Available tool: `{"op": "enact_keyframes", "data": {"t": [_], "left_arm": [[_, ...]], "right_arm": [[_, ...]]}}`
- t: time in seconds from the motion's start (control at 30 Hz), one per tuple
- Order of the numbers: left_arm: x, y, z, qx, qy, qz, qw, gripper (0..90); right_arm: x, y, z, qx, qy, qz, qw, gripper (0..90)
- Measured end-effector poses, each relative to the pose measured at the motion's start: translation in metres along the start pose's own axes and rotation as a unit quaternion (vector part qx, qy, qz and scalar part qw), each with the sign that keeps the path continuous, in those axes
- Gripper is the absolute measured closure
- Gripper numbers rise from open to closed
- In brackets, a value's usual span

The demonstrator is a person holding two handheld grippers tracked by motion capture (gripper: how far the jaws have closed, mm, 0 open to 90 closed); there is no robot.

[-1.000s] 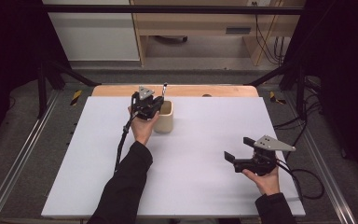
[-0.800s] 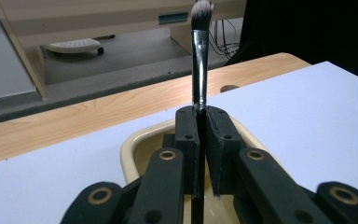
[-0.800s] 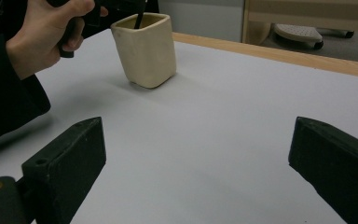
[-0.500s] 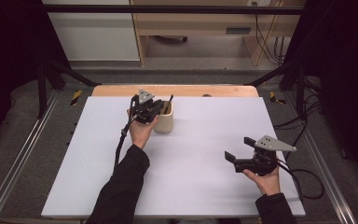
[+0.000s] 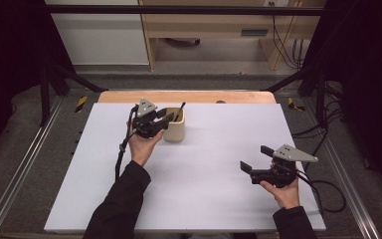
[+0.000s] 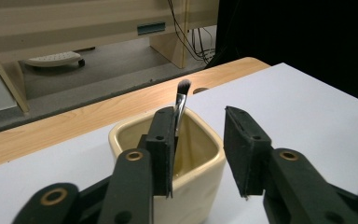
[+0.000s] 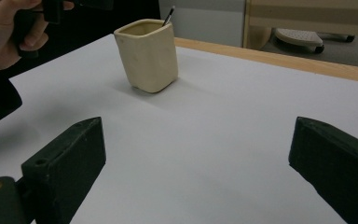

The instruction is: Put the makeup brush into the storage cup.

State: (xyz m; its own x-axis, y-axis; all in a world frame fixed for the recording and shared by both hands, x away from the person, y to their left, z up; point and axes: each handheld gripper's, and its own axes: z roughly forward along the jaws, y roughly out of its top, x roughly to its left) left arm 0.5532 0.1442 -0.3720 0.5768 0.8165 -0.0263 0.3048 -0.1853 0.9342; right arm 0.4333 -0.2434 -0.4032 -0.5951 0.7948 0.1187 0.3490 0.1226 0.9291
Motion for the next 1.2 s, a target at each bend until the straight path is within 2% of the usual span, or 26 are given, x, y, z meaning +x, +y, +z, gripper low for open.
{"op": "enact_keyframes", "data": {"t": [0.1,0.27,0.4,0.53,0.73,0.87,1.03,1.2], "left_arm": [[-0.002,-0.003,-0.011,0.001,0.002,0.009,1.0,58.3],[-0.003,-0.012,-0.029,-0.003,-0.01,0.0,0.9999,51.3],[-0.003,-0.018,-0.04,0.002,-0.009,0.006,0.9999,48.2],[-0.002,-0.023,-0.052,-0.005,-0.016,-0.004,0.9998,44.5],[-0.003,-0.032,-0.071,-0.001,-0.019,0.014,0.9997,38.1],[-0.003,-0.04,-0.084,-0.002,-0.023,0.016,0.9996,35.2],[-0.001,-0.049,-0.096,-0.005,-0.02,0.009,0.9997,30.7],[0.002,-0.059,-0.107,0.006,-0.015,0.017,0.9997,25.5]], "right_arm": [[0.0,0.0,0.0,-0.002,-0.001,-0.001,1.0,4.2],[0.0,0.0,-0.001,-0.004,-0.001,0.0,1.0,4.2],[0.0,0.0,-0.001,-0.002,0.0,0.0,1.0,4.1],[0.0,0.0,-0.002,-0.002,-0.001,-0.002,1.0,3.9],[0.0,0.0,-0.002,-0.002,-0.002,-0.002,1.0,3.9],[0.0,0.0,-0.001,-0.001,0.0,-0.004,1.0,3.9],[0.0,-0.001,-0.001,0.003,-0.002,-0.006,1.0,3.9],[0.0,-0.001,-0.002,0.002,-0.003,-0.005,1.0,3.8]]}}
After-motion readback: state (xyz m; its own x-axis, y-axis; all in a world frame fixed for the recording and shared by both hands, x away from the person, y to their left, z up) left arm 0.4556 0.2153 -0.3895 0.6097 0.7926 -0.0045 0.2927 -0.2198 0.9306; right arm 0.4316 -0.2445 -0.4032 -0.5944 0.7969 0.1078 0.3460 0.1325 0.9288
